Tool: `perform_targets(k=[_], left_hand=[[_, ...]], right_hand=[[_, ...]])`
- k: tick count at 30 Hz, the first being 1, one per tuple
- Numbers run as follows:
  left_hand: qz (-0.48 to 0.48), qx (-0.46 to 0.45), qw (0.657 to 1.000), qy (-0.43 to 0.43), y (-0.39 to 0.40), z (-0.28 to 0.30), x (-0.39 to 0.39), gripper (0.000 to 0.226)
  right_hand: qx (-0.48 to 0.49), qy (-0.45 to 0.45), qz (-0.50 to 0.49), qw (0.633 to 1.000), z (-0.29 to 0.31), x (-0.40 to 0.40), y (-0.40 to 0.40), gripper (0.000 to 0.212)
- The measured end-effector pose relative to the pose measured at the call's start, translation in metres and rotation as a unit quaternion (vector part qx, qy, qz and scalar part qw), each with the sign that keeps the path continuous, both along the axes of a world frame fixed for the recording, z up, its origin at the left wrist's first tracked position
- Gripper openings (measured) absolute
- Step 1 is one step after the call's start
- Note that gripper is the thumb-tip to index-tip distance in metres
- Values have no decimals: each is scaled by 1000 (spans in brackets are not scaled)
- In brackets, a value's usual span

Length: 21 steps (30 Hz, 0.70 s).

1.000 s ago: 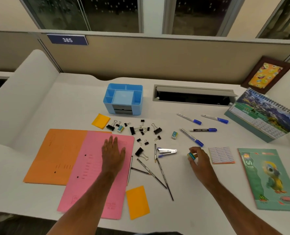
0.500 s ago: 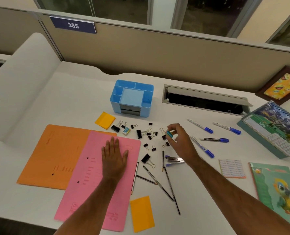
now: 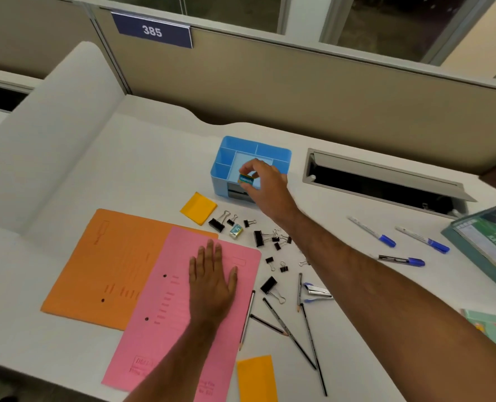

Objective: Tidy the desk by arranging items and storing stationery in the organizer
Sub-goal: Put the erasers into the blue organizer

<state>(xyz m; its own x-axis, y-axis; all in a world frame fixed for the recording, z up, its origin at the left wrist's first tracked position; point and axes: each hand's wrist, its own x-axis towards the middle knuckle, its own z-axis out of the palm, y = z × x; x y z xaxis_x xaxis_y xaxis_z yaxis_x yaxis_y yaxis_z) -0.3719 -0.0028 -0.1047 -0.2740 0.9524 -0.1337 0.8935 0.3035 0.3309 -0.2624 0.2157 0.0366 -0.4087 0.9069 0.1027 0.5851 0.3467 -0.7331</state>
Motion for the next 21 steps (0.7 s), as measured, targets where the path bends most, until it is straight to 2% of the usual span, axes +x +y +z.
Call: perform_targets(k=[8, 16, 21], left_hand=[[9, -10, 1000, -6, 0, 1, 0, 76], [11, -16, 1000, -11, 0, 1, 0, 76], [11, -19, 1000, -12, 0, 2, 0, 76]], right_hand=[[2, -54, 29, 998, -2, -60, 31, 29], [1, -67, 31, 997, -13, -74, 44, 32], [12, 8, 35, 999, -18, -60, 32, 22]])
